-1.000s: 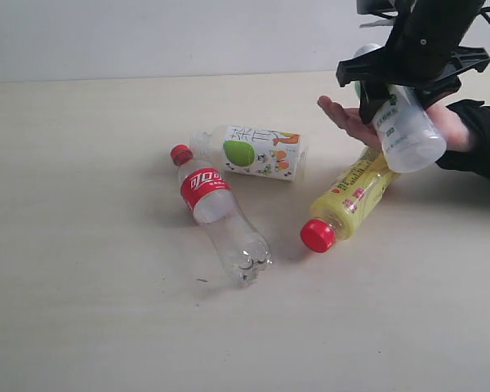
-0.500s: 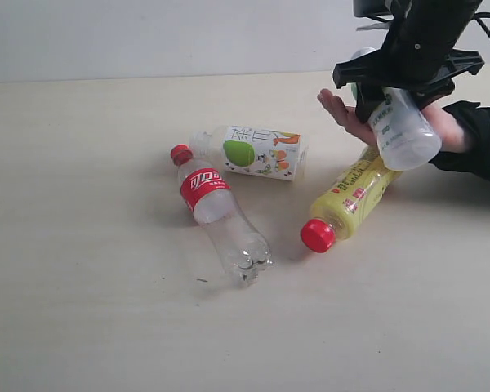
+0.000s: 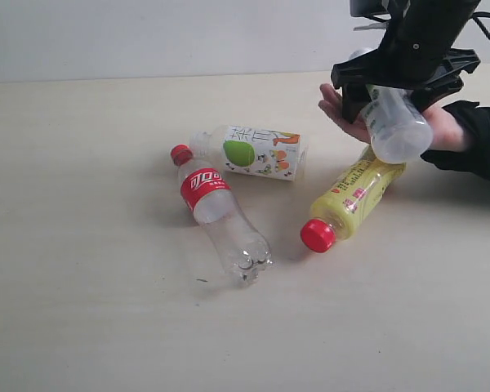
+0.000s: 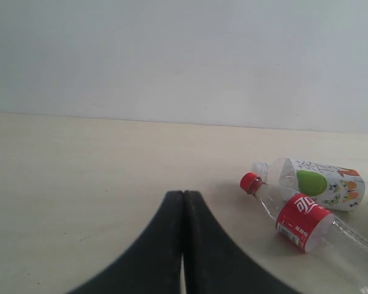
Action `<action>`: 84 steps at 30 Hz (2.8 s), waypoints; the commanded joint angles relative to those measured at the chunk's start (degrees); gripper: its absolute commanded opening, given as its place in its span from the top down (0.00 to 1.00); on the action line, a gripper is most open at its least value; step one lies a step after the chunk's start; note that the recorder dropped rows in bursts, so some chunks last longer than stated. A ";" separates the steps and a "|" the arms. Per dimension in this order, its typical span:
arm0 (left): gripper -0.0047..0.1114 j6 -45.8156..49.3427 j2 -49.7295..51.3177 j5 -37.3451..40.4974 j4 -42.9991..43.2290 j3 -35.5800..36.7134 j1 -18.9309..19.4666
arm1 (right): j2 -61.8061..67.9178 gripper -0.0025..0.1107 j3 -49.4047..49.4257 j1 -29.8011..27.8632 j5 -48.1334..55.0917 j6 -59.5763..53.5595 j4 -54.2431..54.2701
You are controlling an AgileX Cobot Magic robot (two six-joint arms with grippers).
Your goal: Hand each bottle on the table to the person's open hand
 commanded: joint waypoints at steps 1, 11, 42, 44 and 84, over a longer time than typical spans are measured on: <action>0.96 0.06 -0.37 -0.31 -0.28 0.19 -0.33 | -0.01 0.21 -0.36 -0.07 -0.34 -0.47 -1.64; 0.96 0.06 -0.37 -0.31 -0.28 0.19 -0.33 | -5.37 0.21 -0.36 -0.07 0.01 -0.47 -1.52; 0.96 0.06 -0.37 -0.31 -0.28 0.19 -0.33 | -36.42 0.98 21.85 -0.07 -8.07 -26.47 23.52; 0.96 0.06 -0.37 -0.31 -0.28 0.19 -0.33 | -42.91 0.98 28.36 -0.07 -10.75 -27.35 23.66; 0.96 0.06 -0.37 -0.31 -0.28 0.19 -0.33 | -102.41 0.98 77.87 -0.07 -22.76 -84.96 80.98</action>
